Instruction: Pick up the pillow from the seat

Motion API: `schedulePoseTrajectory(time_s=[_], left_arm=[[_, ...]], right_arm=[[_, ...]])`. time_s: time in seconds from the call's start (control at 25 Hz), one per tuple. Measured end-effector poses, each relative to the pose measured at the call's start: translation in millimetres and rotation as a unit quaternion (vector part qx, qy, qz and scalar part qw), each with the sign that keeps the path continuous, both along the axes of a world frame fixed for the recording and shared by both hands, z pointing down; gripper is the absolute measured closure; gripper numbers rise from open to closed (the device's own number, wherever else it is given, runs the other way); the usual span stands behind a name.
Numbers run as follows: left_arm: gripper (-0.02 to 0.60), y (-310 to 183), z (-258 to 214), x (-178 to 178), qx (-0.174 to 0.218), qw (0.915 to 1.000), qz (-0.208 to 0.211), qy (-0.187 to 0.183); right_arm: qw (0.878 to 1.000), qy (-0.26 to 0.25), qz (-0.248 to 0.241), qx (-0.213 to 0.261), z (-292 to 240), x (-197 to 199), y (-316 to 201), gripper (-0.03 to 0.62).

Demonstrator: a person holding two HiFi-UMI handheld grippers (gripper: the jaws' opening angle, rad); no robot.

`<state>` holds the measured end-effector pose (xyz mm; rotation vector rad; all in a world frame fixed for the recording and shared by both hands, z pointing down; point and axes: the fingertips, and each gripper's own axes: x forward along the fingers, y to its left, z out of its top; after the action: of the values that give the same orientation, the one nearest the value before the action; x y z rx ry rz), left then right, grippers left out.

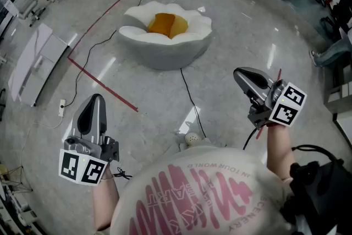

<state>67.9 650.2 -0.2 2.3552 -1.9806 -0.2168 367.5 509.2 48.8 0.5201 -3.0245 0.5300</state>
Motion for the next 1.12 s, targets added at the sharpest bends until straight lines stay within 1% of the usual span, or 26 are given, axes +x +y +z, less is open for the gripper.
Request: schedulePoseTrajectory(time_s=[0.36, 0.68, 0.8, 0.84, 0.96, 1.04, 1.12], left_arm=[[0.563, 18.8, -11.8, -12.8, 0.013, 0.9999, 0.006, -0.005], [0.563, 28.0, -19.1, -27.0, 0.028, 0.9993, 0.021, -0.011], [0.563, 25.0, -19.5, -28.1, 0.035, 0.9989, 0.032, -0.002], [0.563, 23.7, -20.9, -27.1, 0.044, 0.9984, 0.037, 0.005], [0.563, 20.2, -29.2, -24.7, 0.089, 0.9944, 0.053, 0.020], [0.563, 12.1, -33.6, -26.3, 0.110, 0.9920, 0.061, 0.013], [0.563, -0.7, -35.4, -31.2, 0.116, 0.9915, 0.059, 0.003]], right_arm=[[1.000, 0.007, 0.000, 0.011, -6.1, -15.3, 20.6, 0.588], [1.000, -0.004, 0.010, 0.020, -9.7, -38.1, 33.2, 0.588], [1.000, -0.005, 0.014, 0.018, -8.3, -47.1, 32.0, 0.586], [1.000, -0.004, 0.014, 0.016, -7.0, -48.6, 30.3, 0.586], [1.000, -0.007, 0.019, 0.012, -2.1, -50.4, 19.9, 0.586], [1.000, -0.013, 0.022, 0.013, -1.3, -54.5, 7.7, 0.586], [1.000, -0.012, 0.018, 0.016, -0.7, -61.2, -5.3, 0.586]])
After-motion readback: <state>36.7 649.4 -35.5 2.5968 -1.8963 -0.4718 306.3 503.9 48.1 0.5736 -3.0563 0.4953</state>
